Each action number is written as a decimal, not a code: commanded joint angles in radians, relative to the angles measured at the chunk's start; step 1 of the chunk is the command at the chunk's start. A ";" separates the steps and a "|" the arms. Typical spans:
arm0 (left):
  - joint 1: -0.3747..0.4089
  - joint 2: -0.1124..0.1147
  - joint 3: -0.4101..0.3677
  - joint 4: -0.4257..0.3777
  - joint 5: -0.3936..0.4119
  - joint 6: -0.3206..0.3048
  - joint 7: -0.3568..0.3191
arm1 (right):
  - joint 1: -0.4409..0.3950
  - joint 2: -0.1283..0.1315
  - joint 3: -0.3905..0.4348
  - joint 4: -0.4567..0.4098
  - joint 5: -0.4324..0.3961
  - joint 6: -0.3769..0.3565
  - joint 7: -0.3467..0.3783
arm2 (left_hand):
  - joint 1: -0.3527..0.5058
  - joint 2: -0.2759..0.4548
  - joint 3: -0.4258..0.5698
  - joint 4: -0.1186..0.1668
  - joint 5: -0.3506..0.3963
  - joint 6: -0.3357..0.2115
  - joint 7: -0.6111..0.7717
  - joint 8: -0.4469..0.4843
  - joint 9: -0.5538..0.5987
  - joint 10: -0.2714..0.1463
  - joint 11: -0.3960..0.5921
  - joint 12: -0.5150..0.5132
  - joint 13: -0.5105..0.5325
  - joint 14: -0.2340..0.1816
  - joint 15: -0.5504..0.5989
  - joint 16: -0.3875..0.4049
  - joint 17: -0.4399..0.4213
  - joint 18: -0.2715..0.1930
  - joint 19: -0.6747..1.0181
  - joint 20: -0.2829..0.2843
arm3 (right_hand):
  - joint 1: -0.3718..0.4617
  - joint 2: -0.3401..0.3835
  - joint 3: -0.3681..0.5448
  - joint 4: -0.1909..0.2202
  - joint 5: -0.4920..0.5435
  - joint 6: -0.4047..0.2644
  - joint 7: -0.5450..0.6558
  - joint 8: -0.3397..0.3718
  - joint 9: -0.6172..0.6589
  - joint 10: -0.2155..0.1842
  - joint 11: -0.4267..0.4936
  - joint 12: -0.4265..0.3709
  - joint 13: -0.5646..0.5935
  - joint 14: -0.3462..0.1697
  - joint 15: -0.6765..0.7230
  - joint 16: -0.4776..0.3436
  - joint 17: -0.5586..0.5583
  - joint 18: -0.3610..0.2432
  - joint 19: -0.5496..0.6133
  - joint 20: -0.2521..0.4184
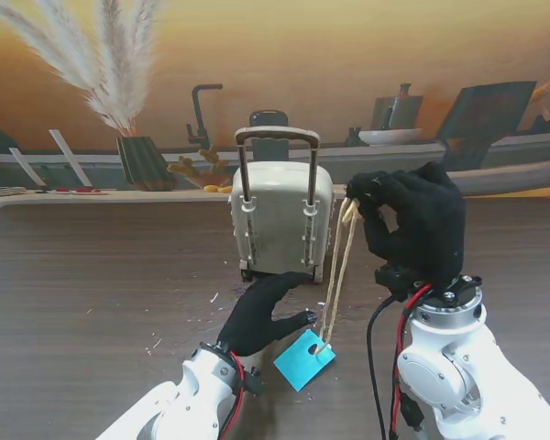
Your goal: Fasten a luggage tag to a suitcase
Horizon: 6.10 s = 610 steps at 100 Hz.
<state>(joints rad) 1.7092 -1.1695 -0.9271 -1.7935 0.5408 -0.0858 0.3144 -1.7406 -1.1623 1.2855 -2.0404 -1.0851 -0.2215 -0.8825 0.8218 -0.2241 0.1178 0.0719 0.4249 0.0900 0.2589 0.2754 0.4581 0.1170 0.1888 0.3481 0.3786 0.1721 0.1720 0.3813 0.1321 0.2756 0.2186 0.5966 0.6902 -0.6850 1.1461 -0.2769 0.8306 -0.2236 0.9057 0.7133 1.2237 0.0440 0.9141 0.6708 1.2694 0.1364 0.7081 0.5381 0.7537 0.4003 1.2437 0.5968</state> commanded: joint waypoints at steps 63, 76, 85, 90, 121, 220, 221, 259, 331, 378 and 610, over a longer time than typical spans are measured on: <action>-0.127 -0.026 0.098 0.125 -0.112 -0.030 -0.046 | -0.012 0.002 -0.011 -0.008 0.002 -0.012 0.008 | 0.079 0.009 0.121 -0.018 0.097 -0.131 0.096 0.018 0.034 -0.020 0.023 0.014 0.007 -0.005 0.059 0.029 -0.001 -0.007 0.004 0.028 | 0.032 0.027 0.023 -0.002 0.082 -0.027 0.120 0.006 0.034 0.011 -0.013 0.021 0.032 -0.004 0.012 0.010 0.001 0.024 0.016 0.006; -0.137 -0.030 0.105 0.137 -0.118 -0.036 -0.043 | -0.010 0.002 -0.014 -0.007 0.003 -0.012 0.009 | 0.136 0.009 0.120 -0.044 0.126 -0.162 0.136 0.042 0.047 -0.034 0.027 0.016 0.010 -0.007 0.061 0.028 -0.002 -0.010 0.002 0.027 | 0.032 0.027 0.023 -0.002 0.082 -0.028 0.120 0.005 0.034 0.012 -0.013 0.021 0.032 -0.005 0.012 0.010 0.000 0.026 0.014 0.005; -0.149 -0.031 0.112 0.149 -0.126 -0.044 -0.046 | -0.010 0.001 -0.016 -0.006 0.003 -0.012 0.006 | 0.179 0.001 0.110 -0.065 0.145 -0.212 0.161 0.062 0.054 -0.038 0.030 0.016 0.008 -0.006 0.062 0.028 -0.004 -0.012 0.000 0.027 | 0.032 0.027 0.023 -0.002 0.083 -0.029 0.120 0.005 0.034 0.011 -0.013 0.022 0.033 -0.005 0.013 0.010 0.000 0.026 0.014 0.005; -0.154 -0.032 0.116 0.155 -0.132 -0.049 -0.049 | -0.010 0.001 -0.016 -0.006 0.003 -0.013 0.004 | 0.190 -0.004 0.108 -0.066 0.156 -0.239 0.171 0.068 0.058 -0.039 0.031 0.016 0.008 -0.007 0.063 0.028 -0.006 -0.013 0.000 0.026 | 0.032 0.027 0.023 -0.002 0.083 -0.030 0.120 0.005 0.034 0.013 -0.013 0.022 0.033 -0.005 0.013 0.011 0.001 0.025 0.014 0.005; -0.168 -0.043 0.128 0.177 -0.144 -0.073 -0.025 | -0.014 0.001 -0.010 -0.007 0.005 -0.017 0.004 | 0.301 0.007 0.032 -0.070 0.229 -0.276 0.343 0.152 0.107 -0.039 0.046 0.022 0.027 -0.001 0.074 0.030 -0.002 -0.007 0.000 0.024 | 0.031 0.027 0.023 -0.001 0.083 -0.030 0.121 0.004 0.035 0.011 -0.013 0.022 0.033 -0.005 0.013 0.011 0.002 0.025 0.012 0.005; -0.002 -0.053 -0.045 -0.095 -0.079 -0.083 0.145 | 0.103 -0.009 0.013 -0.027 0.047 0.059 0.078 | 0.248 -0.013 0.246 -0.093 0.034 -0.125 0.872 0.589 0.467 -0.038 0.879 0.767 0.322 -0.006 1.030 0.474 0.174 0.027 1.163 0.258 | 0.028 0.025 0.024 -0.002 0.084 -0.037 0.120 0.001 0.036 0.010 -0.016 0.020 0.033 -0.007 0.014 0.011 0.007 0.025 0.013 0.005; 0.000 -0.053 -0.047 -0.100 -0.080 -0.082 0.145 | 0.107 -0.009 0.013 -0.027 0.047 0.060 0.081 | 0.249 -0.013 0.246 -0.093 0.035 -0.125 0.872 0.589 0.468 -0.038 0.879 0.767 0.322 -0.006 1.030 0.474 0.174 0.027 1.162 0.258 | 0.028 0.025 0.024 -0.002 0.084 -0.037 0.120 0.001 0.036 0.010 -0.016 0.020 0.033 -0.007 0.014 0.011 0.007 0.025 0.013 0.005; 0.038 -0.050 -0.093 -0.252 -0.049 -0.030 0.160 | 0.291 -0.013 -0.033 -0.027 0.083 0.130 0.202 | 0.262 -0.008 0.227 -0.090 0.035 -0.116 0.859 0.571 0.466 -0.035 0.862 0.756 0.327 -0.003 1.025 0.467 0.181 0.027 1.160 0.260 | 0.025 0.027 0.022 -0.003 0.082 -0.044 0.118 -0.001 0.036 0.001 -0.019 0.019 0.033 -0.012 0.014 0.010 0.009 0.022 0.013 0.005; -0.009 -0.045 -0.161 -0.378 0.023 0.065 0.159 | 0.666 -0.033 -0.245 0.165 0.106 0.262 0.316 | 0.269 -0.009 0.213 -0.083 0.039 -0.117 0.849 0.558 0.467 -0.040 0.848 0.743 0.334 -0.006 1.030 0.462 0.198 0.028 1.169 0.260 | 0.018 0.023 0.029 -0.005 0.081 -0.053 0.121 -0.006 0.039 -0.006 -0.022 0.016 0.035 -0.020 0.019 0.011 0.019 0.015 0.013 0.001; -0.054 -0.051 -0.181 -0.379 -0.005 0.079 0.155 | 0.862 -0.058 -0.352 0.332 0.133 0.367 0.356 | 0.274 -0.008 0.204 -0.082 0.046 -0.118 0.830 0.537 0.466 -0.039 0.836 0.732 0.337 -0.006 1.029 0.458 0.208 0.024 1.180 0.263 | 0.016 0.023 0.031 -0.006 0.078 -0.055 0.124 -0.008 0.038 -0.007 -0.020 0.015 0.035 -0.023 0.019 0.009 0.020 0.012 0.014 0.000; -0.220 -0.086 -0.117 -0.270 -0.080 0.216 0.179 | 0.716 -0.001 -0.268 0.267 0.066 0.418 0.549 | 0.299 -0.002 0.168 -0.074 0.061 -0.108 0.783 0.451 0.457 -0.029 0.797 0.696 0.334 0.004 1.001 0.441 0.202 0.023 1.173 0.253 | -0.181 -0.056 -0.062 -0.031 0.004 -0.047 0.017 -0.510 -0.118 -0.019 -0.072 -0.002 -0.035 -0.005 -0.074 0.002 -0.073 -0.007 -0.033 0.001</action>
<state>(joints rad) 1.4970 -1.2484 -1.0468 -2.0546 0.4595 0.1325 0.5026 -0.9655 -1.1868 1.0085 -1.7294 -1.0087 0.2063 -0.3282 1.0662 -0.2283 0.3134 -0.0229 0.4784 -0.0070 1.0334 0.7408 0.9102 0.1053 0.9908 1.0578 0.7045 0.1758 1.1737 0.8258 0.3318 0.3077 1.3712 0.8416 0.5232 -0.7584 1.1205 -0.2841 0.8625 -0.2921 0.9150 0.2132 1.1282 0.0228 0.8275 0.6802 1.2405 0.1249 0.6352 0.5381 0.6962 0.3934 1.2058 0.5889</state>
